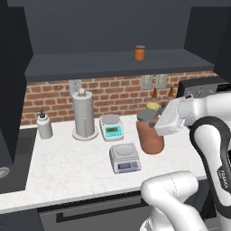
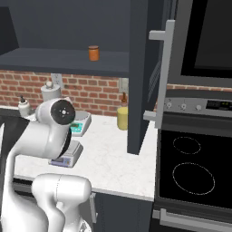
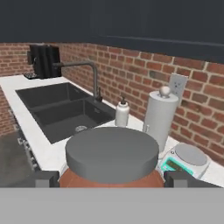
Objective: Pick the honey bottle and place it on the digital scale for weighing, and close the cabinet.
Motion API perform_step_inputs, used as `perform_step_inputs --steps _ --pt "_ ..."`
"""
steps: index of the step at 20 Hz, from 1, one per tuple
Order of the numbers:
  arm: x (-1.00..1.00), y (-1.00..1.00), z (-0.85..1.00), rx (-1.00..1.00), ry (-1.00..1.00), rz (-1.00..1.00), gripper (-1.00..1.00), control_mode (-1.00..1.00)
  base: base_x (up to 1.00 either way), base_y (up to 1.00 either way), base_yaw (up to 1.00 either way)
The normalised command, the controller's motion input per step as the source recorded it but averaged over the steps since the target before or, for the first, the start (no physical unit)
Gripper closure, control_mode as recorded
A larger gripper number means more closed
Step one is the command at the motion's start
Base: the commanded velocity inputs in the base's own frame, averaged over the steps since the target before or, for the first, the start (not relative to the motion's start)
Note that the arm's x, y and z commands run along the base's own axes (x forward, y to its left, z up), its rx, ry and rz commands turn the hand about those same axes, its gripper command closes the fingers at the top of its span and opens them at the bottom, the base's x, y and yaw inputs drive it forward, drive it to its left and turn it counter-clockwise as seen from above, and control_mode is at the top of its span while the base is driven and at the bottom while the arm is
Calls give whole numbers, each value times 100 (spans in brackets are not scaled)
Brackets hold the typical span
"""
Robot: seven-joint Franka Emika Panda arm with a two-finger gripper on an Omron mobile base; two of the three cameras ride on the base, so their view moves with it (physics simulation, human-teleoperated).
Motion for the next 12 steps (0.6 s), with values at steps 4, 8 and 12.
perform_step_inputs --steps 4,8,12 --pt "69 0 -52 4 0 23 100 -100 0 0 0" --pt "46 0 -34 5 0 11 100 -100 0 0 0" --pt "37 0 -39 6 0 12 100 -100 0 0 0"
